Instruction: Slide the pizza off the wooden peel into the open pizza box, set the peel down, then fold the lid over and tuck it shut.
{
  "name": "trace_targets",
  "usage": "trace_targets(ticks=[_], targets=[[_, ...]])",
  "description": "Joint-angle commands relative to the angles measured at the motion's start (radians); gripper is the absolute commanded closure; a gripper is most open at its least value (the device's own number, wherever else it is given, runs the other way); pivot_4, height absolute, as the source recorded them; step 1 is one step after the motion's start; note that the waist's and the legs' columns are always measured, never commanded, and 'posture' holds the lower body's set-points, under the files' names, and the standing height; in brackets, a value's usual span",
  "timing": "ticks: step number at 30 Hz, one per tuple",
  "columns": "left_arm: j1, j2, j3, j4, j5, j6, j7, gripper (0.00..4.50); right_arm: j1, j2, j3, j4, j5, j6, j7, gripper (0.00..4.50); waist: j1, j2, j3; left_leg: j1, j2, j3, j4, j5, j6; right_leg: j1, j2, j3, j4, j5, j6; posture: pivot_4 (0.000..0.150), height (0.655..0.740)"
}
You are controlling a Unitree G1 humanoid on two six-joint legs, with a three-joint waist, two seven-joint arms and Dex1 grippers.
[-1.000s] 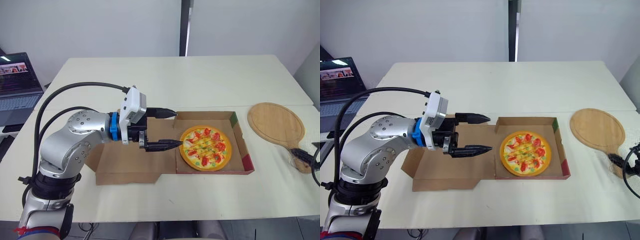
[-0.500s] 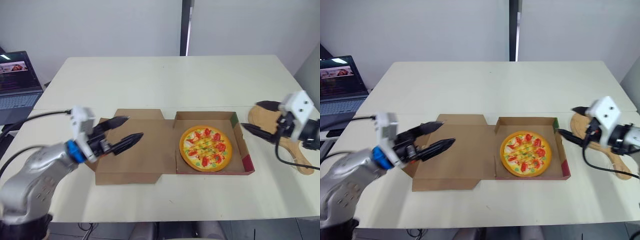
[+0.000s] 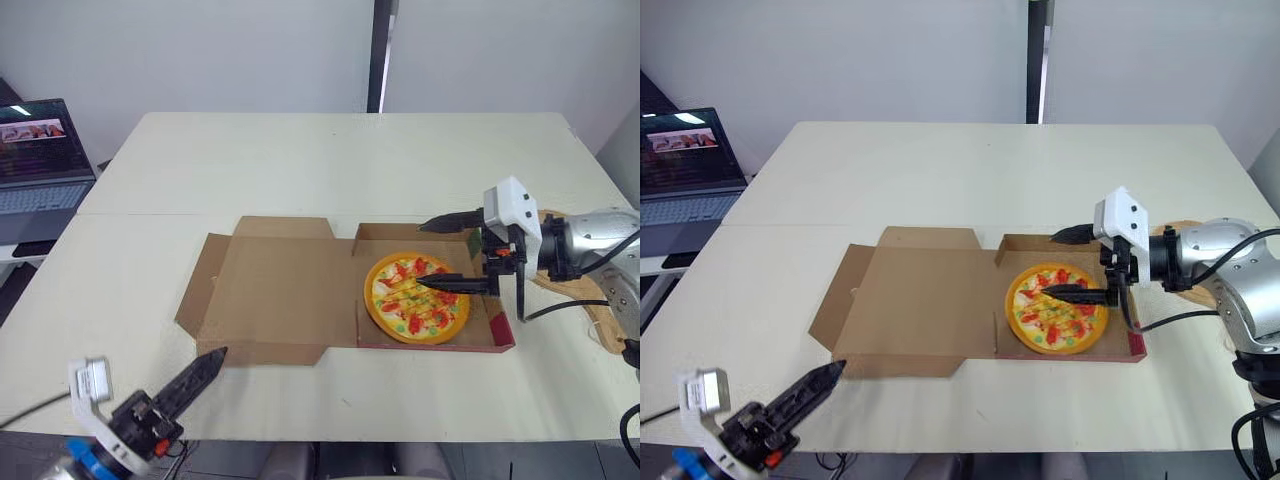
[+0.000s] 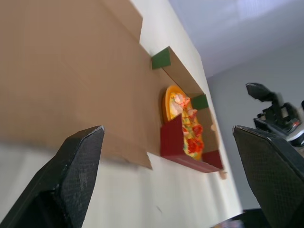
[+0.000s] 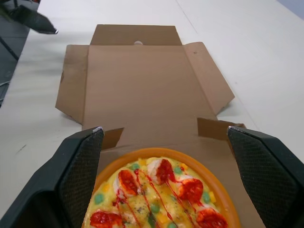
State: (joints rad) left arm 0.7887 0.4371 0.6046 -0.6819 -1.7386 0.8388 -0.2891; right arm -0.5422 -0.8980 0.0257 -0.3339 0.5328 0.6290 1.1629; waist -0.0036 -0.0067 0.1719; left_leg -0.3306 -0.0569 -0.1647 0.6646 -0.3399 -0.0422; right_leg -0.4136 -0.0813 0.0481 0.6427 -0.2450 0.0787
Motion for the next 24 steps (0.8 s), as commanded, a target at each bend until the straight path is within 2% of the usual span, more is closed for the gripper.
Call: trace_targets(ticks=[1,7,12,20,24], targets=[[0.007,-0.048,-0.097,-0.020,-0.040,-0.068,0.111,0.00,-0.036,-0.005,-0.010,-0.031,0.021,0.005,0.011,0.05,0.003,0.000,0.000,0.000,-0.001,0.000,0.000,0.000,0.000,0.000,0.000,0.000,0.000,0.000,0.000,0.150,0.7400],[-0.032,-0.186,-0.215,-0.010,0.047,-0.193,0.206,0.00,-0.045,-0.013,-0.009,-0.031,0.017,0.014,0.023,0.05,0.002,0.000,0.000,0.000,-0.002,0.001,0.000,0.001,-0.002,0.000,0.001,-0.001,-0.001,0.000,-0.001,0.150,0.7400],[-0.010,-0.286,-0.279,-0.002,0.128,-0.263,0.210,0.00,-0.055,-0.016,-0.009,-0.037,0.024,0.029,0.028,0.05,0.004,0.000,0.000,0.000,-0.002,0.001,0.000,0.001,-0.003,0.000,0.001,0.000,-0.002,0.000,-0.001,0.150,0.7400],[-0.098,-0.362,-0.290,0.054,0.194,-0.372,0.246,0.00,-0.097,0.000,0.024,-0.024,0.020,0.033,0.050,0.05,0.004,-0.001,0.000,0.000,-0.002,0.001,0.000,0.000,0.000,0.001,0.002,-0.001,-0.002,0.000,0.000,0.150,0.7400],[-0.023,-0.371,-0.338,0.002,0.184,-0.353,0.242,0.00,-0.113,-0.003,0.031,-0.017,0.020,0.032,0.063,0.05,0.004,-0.001,0.000,-0.001,-0.002,0.001,0.000,0.002,-0.003,0.001,0.002,0.000,-0.003,0.000,0.000,0.150,0.7400]])
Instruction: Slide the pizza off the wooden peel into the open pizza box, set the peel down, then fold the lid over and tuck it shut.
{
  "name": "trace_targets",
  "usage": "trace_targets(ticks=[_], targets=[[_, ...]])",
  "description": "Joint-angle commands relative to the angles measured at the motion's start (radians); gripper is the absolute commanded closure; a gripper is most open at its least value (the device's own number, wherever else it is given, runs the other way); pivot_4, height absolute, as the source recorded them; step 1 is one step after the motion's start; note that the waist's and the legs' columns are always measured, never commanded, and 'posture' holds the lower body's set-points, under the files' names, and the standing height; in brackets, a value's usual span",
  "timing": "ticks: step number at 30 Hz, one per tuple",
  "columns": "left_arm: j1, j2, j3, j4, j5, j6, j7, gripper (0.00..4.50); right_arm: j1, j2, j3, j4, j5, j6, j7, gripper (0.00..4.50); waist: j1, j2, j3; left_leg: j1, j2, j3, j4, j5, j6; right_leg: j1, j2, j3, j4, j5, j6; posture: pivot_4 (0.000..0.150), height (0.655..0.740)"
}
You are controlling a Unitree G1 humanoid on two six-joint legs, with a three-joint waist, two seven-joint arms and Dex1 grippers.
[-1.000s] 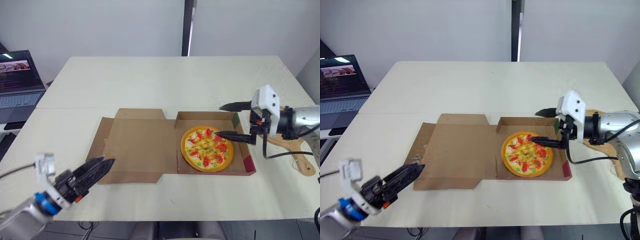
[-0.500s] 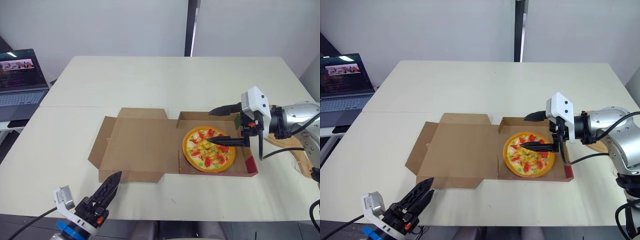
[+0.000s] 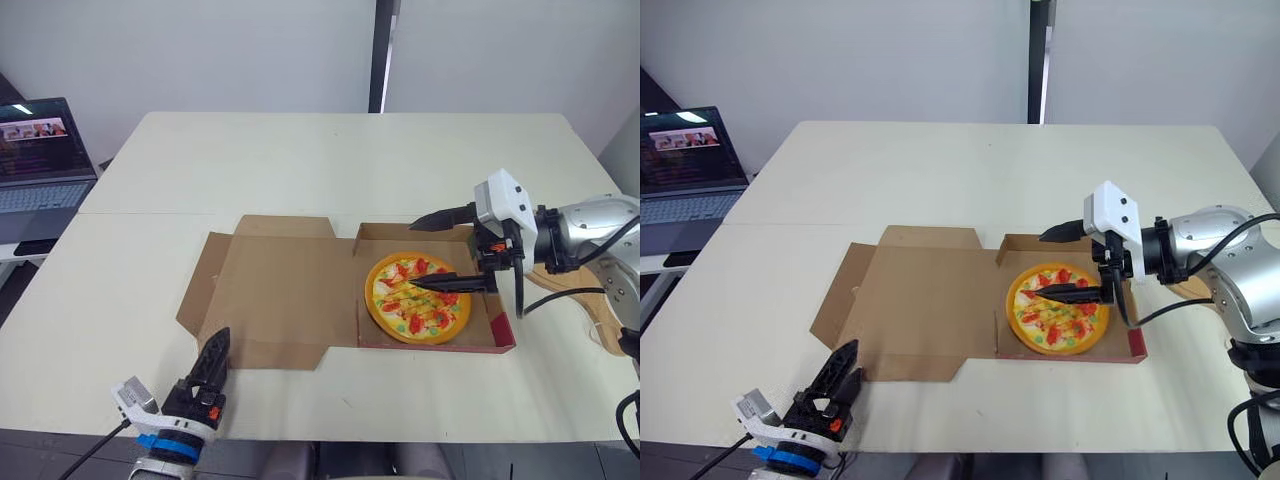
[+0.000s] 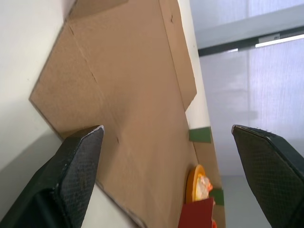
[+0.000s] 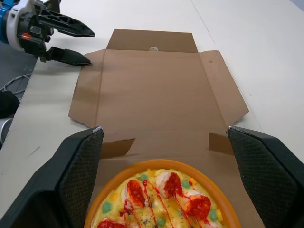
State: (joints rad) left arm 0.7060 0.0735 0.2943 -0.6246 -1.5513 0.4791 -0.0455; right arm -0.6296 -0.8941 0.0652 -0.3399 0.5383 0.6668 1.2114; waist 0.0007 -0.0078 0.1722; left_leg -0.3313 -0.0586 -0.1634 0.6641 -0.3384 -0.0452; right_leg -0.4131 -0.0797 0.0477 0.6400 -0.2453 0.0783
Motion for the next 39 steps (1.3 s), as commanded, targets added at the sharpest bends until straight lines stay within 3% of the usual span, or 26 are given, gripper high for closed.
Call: trace_targets(ticks=[1,9,17,25,30,39], targets=[[0.085,-0.013,-0.034,-0.067,-0.004,0.002,-0.006,0.00,-0.027,-0.008,-0.009,-0.011,0.015,-0.005,0.018,0.05,-0.001,0.000,0.000,0.000,0.000,0.000,0.000,0.000,0.000,0.000,0.000,0.000,-0.001,0.000,0.000,0.150,0.7400],[0.192,0.008,-0.013,-0.084,-0.036,-0.022,-0.053,0.00,-0.042,-0.001,-0.004,-0.022,0.048,0.034,0.029,0.05,-0.001,-0.002,0.001,0.000,0.001,0.000,0.000,-0.002,0.004,0.001,0.001,0.000,-0.003,0.000,0.000,0.150,0.7400],[0.007,0.019,-0.019,0.013,0.019,-0.052,0.032,0.00,-0.055,0.018,0.012,-0.015,0.038,0.024,0.025,0.05,0.000,-0.002,0.001,0.000,0.001,-0.001,0.000,-0.002,0.003,0.002,0.002,-0.001,-0.004,0.000,0.000,0.150,0.7400],[-0.073,-0.012,-0.017,0.054,0.043,-0.075,0.058,0.00,-0.057,0.020,0.011,-0.014,0.034,0.022,0.020,0.05,0.001,-0.001,0.001,0.000,0.001,-0.001,-0.001,0.000,0.000,0.003,0.002,-0.001,-0.006,0.000,0.000,0.150,0.7400],[-0.056,-0.025,-0.020,0.049,0.054,-0.074,0.056,1.07,-0.061,0.023,0.014,-0.010,0.032,0.020,0.017,0.00,0.001,-0.002,0.001,0.000,0.002,-0.001,-0.001,0.000,0.000,0.003,0.002,-0.001,-0.006,0.000,0.000,0.150,0.7400],[-0.068,-0.009,-0.014,0.066,0.061,-0.068,0.038,3.98,-0.064,0.033,0.015,-0.014,0.035,0.024,0.004,0.00,0.001,-0.001,0.001,-0.001,0.001,-0.001,-0.001,0.000,0.000,0.003,0.002,-0.001,-0.011,0.001,0.001,0.150,0.7400]])
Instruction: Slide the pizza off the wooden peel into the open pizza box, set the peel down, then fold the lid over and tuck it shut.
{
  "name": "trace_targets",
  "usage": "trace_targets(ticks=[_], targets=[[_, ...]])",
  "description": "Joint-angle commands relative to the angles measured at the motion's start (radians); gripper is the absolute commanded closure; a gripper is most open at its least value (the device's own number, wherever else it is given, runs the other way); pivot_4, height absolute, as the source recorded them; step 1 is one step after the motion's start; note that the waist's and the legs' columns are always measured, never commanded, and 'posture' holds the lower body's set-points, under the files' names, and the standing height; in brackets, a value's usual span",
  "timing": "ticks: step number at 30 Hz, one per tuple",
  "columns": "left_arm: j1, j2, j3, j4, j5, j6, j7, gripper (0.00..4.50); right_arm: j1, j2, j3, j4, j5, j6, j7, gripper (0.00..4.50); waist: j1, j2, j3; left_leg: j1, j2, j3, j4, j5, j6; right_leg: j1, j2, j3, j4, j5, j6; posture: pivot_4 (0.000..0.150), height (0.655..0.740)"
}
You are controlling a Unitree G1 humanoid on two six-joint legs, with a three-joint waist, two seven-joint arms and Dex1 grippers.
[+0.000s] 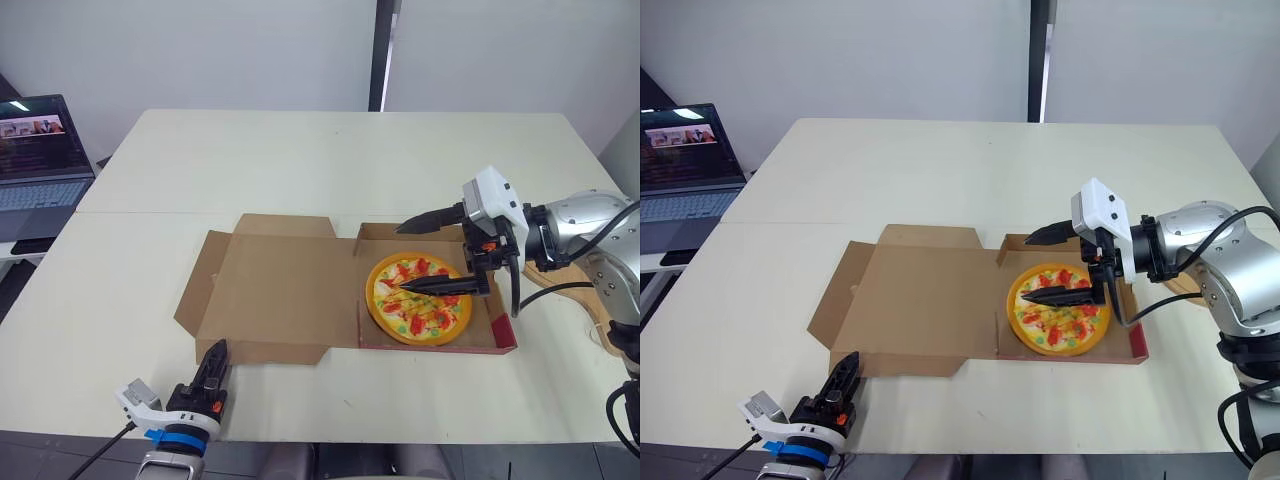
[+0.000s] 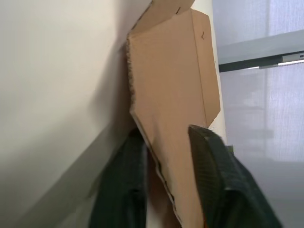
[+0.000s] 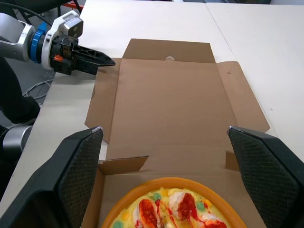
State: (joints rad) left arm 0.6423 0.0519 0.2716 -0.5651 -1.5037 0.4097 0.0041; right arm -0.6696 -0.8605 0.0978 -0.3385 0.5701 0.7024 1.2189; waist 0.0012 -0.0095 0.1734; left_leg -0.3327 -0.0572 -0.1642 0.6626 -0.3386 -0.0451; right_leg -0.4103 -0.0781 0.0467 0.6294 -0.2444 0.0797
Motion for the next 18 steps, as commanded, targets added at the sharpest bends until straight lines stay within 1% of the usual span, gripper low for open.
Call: trace_targets(ticks=[1,2,6,11,15,18], targets=[[-0.013,0.017,0.010,0.011,0.016,0.002,-0.012,4.26,-0.023,0.000,-0.019,-0.016,0.005,-0.011,-0.005,0.00,0.000,0.001,0.000,0.000,0.000,0.000,0.000,0.000,0.000,0.000,0.000,0.000,0.000,0.000,0.000,0.150,0.7400],[-0.023,0.022,0.014,0.016,0.018,0.002,-0.012,4.47,-0.022,0.000,-0.019,-0.018,0.006,-0.010,-0.007,0.00,0.002,0.002,-0.001,0.000,0.000,0.000,0.000,0.000,0.000,0.000,0.000,0.000,0.000,0.000,0.000,0.150,0.7400],[-0.044,0.059,0.027,0.018,0.026,0.012,-0.024,4.47,-0.010,-0.003,-0.028,-0.025,0.008,-0.006,-0.016,0.00,0.002,0.002,-0.001,0.001,0.000,0.000,0.000,0.000,0.000,0.001,0.000,-0.001,0.000,0.000,0.000,0.150,0.7400],[-0.066,0.140,0.059,0.004,0.047,0.030,-0.055,4.47,0.019,0.000,-0.053,-0.011,-0.021,-0.031,-0.074,0.00,0.002,0.002,-0.001,0.000,0.001,-0.001,0.000,0.000,0.000,0.000,0.000,-0.001,0.000,0.000,0.000,0.150,0.7400],[-0.127,0.212,0.083,-0.031,0.075,0.032,-0.075,4.47,0.029,0.014,-0.076,0.042,-0.109,-0.087,-0.187,0.00,0.001,0.002,-0.001,0.000,0.000,-0.001,0.000,0.000,0.000,0.000,0.000,-0.001,0.000,0.000,0.000,0.150,0.7400],[-0.195,0.269,0.089,-0.066,0.087,0.039,-0.085,4.47,0.041,0.001,-0.100,0.123,-0.183,-0.145,-0.243,0.00,0.002,0.002,-0.001,0.000,0.000,-0.001,0.000,0.000,-0.001,0.000,0.000,-0.001,0.000,0.001,0.000,0.150,0.7400]])
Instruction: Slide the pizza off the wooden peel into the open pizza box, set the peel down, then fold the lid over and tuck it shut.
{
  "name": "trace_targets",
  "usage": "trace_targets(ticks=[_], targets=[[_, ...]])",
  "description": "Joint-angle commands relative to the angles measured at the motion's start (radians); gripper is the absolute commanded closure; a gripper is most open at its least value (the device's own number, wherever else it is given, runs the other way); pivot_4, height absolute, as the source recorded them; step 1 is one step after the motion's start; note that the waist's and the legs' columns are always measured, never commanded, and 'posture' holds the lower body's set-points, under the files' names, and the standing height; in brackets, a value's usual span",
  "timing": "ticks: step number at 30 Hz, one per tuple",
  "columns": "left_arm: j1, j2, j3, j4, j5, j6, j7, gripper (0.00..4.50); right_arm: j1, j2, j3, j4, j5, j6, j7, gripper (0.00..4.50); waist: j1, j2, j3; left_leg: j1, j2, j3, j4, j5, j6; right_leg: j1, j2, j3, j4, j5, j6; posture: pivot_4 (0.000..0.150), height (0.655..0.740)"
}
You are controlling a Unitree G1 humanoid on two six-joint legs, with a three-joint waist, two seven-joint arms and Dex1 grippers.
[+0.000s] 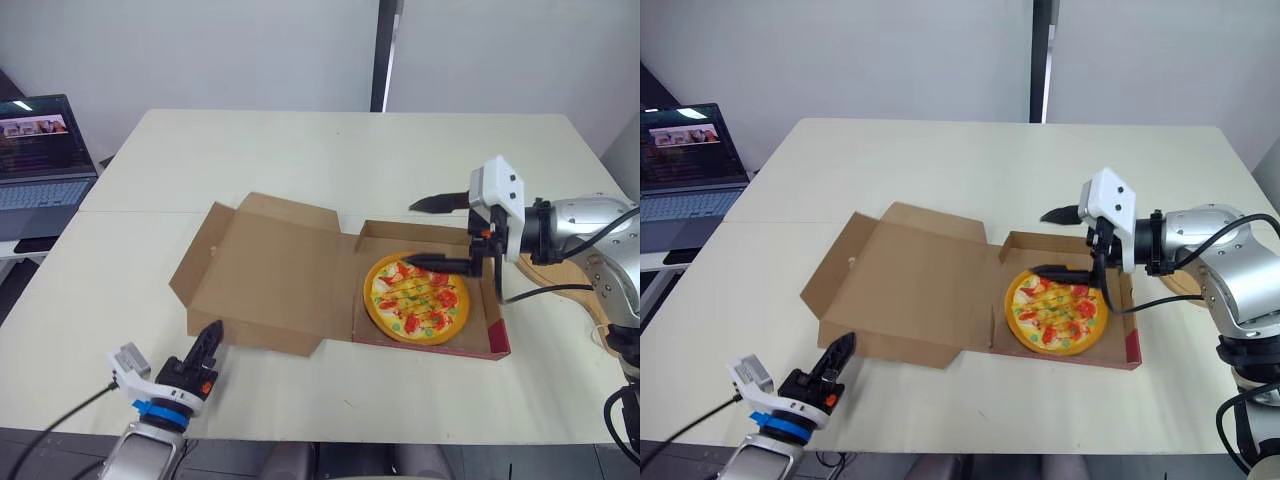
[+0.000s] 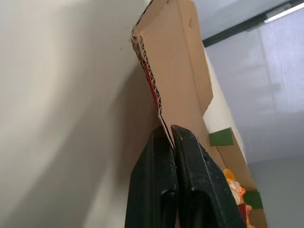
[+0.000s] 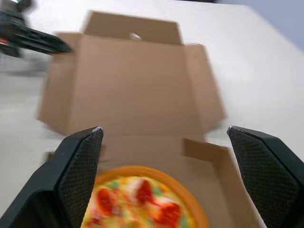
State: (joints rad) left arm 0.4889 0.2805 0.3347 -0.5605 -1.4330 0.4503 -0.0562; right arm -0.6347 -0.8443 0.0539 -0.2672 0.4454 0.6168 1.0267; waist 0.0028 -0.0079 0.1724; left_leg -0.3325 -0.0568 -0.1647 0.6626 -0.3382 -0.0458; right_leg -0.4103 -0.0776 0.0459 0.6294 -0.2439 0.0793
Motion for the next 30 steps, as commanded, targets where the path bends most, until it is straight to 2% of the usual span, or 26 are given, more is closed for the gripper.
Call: trace_targets(ticks=[1,2,5,12,15,16,21,30], targets=[[-0.063,0.058,0.028,-0.080,0.016,0.000,-0.028,4.47,0.009,-0.019,-0.067,0.086,-0.083,-0.087,-0.070,0.00,0.002,0.000,0.000,0.000,0.000,0.000,0.000,0.000,0.000,0.000,0.000,0.000,0.000,0.000,0.000,0.150,0.7400],[-0.082,0.071,0.030,-0.088,0.012,0.000,-0.027,4.47,0.008,-0.021,-0.077,0.120,-0.105,-0.105,-0.089,0.00,0.002,0.000,0.000,0.000,0.000,0.000,0.000,0.000,0.000,0.000,0.000,0.000,0.000,0.000,0.000,0.150,0.7400],[-0.140,0.110,0.042,-0.101,0.010,-0.004,-0.029,4.50,-0.009,-0.040,-0.077,0.248,-0.203,-0.162,-0.158,0.58,-0.001,0.000,0.000,0.000,0.000,0.001,0.000,0.000,0.000,0.000,0.000,0.001,0.000,0.000,-0.001,0.150,0.7400],[-0.248,0.215,0.068,-0.095,-0.051,0.028,-0.078,4.50,-0.056,-0.052,0.007,0.501,-0.432,-0.322,-0.269,3.12,-0.008,0.000,0.000,0.000,0.000,0.002,-0.001,0.000,0.000,-0.002,0.000,0.001,0.000,0.001,-0.001,0.150,0.7400],[-0.270,0.247,0.066,-0.095,-0.060,0.046,-0.093,4.50,-0.072,-0.053,0.078,0.605,-0.565,-0.472,-0.328,4.27,-0.011,0.000,0.000,0.000,0.000,0.003,-0.001,0.000,0.000,-0.002,0.000,0.002,0.000,0.001,-0.001,0.150,0.7400],[-0.277,0.253,0.066,-0.093,-0.058,0.050,-0.095,4.50,-0.073,-0.052,0.096,0.626,-0.595,-0.528,-0.337,4.48,-0.011,0.000,0.000,0.000,0.000,0.003,-0.001,0.000,0.000,-0.002,0.000,0.002,0.000,0.001,-0.001,0.150,0.7400],[-0.295,0.276,0.072,-0.088,-0.066,0.066,-0.108,4.50,-0.047,-0.031,0.115,0.655,-0.651,-0.633,-0.361,4.48,-0.010,0.000,0.000,0.000,0.000,0.003,-0.001,0.000,0.000,-0.003,0.000,0.002,0.000,0.001,-0.001,0.150,0.7400],[-0.294,0.329,0.057,-0.086,-0.073,0.122,-0.178,4.50,-0.067,0.018,0.109,0.802,-0.625,-0.681,-0.288,4.48,-0.009,0.000,0.000,0.000,0.000,0.003,-0.001,0.000,0.000,-0.003,0.000,0.003,0.000,0.001,-0.001,0.150,0.7400]])
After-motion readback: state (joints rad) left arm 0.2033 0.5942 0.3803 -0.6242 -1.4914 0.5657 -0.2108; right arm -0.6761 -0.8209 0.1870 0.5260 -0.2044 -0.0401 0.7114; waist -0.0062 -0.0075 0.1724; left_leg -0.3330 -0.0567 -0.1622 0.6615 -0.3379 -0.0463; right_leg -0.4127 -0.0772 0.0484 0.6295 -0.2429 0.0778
